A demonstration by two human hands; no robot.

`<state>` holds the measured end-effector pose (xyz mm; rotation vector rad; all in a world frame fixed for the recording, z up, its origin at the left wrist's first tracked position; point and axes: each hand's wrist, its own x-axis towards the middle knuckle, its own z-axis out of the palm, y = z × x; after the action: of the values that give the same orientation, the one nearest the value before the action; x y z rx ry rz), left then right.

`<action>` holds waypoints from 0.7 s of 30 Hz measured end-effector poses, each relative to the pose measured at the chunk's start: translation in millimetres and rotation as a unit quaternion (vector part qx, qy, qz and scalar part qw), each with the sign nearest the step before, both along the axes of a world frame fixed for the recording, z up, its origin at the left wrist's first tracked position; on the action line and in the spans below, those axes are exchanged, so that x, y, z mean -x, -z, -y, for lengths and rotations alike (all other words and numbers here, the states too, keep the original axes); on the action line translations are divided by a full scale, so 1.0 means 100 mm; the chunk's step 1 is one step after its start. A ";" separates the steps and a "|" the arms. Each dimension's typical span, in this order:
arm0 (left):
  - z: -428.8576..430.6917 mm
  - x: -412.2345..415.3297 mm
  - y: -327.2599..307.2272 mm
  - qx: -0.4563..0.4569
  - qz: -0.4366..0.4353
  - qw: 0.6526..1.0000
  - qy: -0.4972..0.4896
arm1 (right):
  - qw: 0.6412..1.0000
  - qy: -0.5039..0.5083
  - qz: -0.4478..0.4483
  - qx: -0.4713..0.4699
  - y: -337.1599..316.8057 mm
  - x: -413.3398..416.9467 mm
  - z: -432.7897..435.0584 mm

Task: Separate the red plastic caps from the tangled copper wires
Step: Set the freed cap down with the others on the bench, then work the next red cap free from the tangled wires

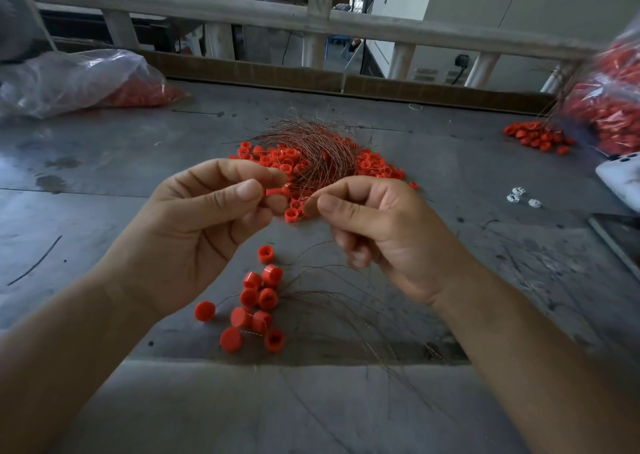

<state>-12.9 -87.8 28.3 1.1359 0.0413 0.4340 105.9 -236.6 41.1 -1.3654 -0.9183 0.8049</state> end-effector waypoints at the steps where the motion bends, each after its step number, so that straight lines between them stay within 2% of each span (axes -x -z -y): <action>1: 0.00 -0.01 0.01 -0.005 -0.013 1.000 -0.020 | 1.000 0.010 0.011 0.000 0.00 -0.02 0.01; 8: -0.11 0.00 -0.02 -0.062 -0.081 0.990 -0.097 | 0.995 0.055 0.049 0.062 -0.08 -0.18 0.10; 10: -0.12 0.00 -0.02 -0.109 -0.106 0.982 -0.110 | 0.992 0.062 0.073 0.082 -0.10 -0.23 0.12; 12: -0.10 0.00 0.01 -0.213 -0.138 0.961 -0.109 | 0.983 0.066 0.120 0.123 -0.10 -0.26 0.15; 16: -0.04 -0.02 0.09 -0.418 -0.197 0.884 -0.068 | 0.952 0.027 0.206 0.223 -0.09 -0.32 0.18; 18: -0.04 -0.03 0.13 -0.469 -0.212 0.855 -0.053 | 0.943 0.007 0.220 0.251 -0.07 -0.33 0.19; 21: -0.06 -0.04 0.16 -0.486 -0.219 0.845 -0.040 | 0.933 -0.010 0.236 0.270 -0.02 -0.33 0.18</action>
<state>-9.1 -82.2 12.5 2.2388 0.2956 0.2453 138.8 -254.8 43.4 -2.0971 -1.1255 0.7905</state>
